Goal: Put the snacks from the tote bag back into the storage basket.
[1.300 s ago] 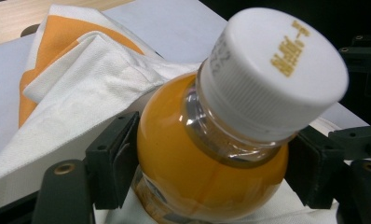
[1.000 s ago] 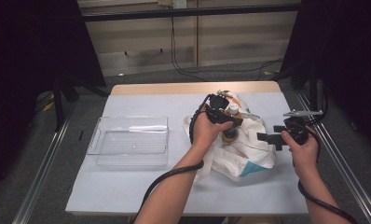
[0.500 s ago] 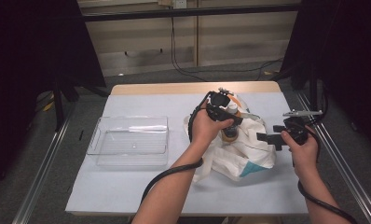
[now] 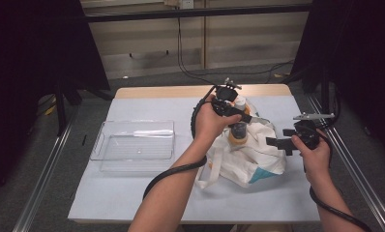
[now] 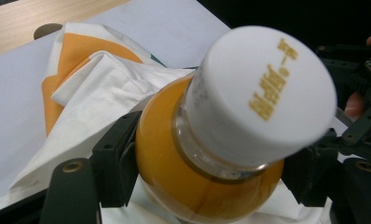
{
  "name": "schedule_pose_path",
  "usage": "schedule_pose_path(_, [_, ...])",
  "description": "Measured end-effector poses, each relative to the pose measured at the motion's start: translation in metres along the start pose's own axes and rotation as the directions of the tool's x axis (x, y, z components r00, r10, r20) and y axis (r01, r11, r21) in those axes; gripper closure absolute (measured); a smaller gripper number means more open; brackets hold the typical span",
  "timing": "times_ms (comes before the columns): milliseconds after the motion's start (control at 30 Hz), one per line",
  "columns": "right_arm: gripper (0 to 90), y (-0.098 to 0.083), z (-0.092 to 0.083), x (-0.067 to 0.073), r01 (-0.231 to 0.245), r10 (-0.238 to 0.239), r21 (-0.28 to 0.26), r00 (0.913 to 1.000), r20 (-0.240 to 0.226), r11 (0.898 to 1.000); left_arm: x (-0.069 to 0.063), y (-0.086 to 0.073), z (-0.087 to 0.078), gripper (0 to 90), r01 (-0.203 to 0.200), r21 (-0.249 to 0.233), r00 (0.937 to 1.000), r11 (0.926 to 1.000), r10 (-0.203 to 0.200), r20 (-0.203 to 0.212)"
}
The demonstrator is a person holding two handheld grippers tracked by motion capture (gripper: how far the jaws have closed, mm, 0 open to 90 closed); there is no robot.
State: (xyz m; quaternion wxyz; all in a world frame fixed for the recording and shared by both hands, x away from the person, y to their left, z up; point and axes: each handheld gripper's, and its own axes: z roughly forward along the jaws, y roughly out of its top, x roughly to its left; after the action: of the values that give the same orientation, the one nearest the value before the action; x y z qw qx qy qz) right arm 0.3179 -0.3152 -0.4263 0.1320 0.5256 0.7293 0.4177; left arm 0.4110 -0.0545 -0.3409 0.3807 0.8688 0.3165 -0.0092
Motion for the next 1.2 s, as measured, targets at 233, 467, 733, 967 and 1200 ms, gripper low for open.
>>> schedule_pose_path(233, [8.3,0.001,-0.001,0.001,-0.006,0.006,-0.01,0.9999,-0.008,1.0,0.001,0.003,-0.011,30.0,0.016,0.006,0.9999,0.9999,-0.016,0.005])
schedule_pose_path(467, [8.3,0.002,-0.003,-0.001,-0.001,0.001,-0.013,0.9999,-0.012,1.0,0.002,0.008,-0.022,30.0,0.005,0.026,1.0,0.9997,-0.005,0.001])
schedule_pose_path(733, [8.3,0.003,-0.004,0.0,0.001,-0.001,-0.005,0.9998,-0.022,1.0,0.006,0.009,-0.033,30.0,0.033,0.033,0.9995,0.9989,-0.033,-0.001])
schedule_pose_path(967, [8.3,0.003,-0.004,0.0,0.002,-0.003,-0.004,0.9998,-0.021,1.0,0.012,0.009,-0.041,30.0,0.038,0.052,0.9993,0.9979,-0.038,-0.004])
schedule_pose_path(1200, [8.3,0.004,-0.004,0.002,0.008,-0.008,-0.003,0.9996,-0.029,1.0,0.015,0.01,-0.05,30.0,0.042,0.079,0.999,0.996,-0.041,-0.019])
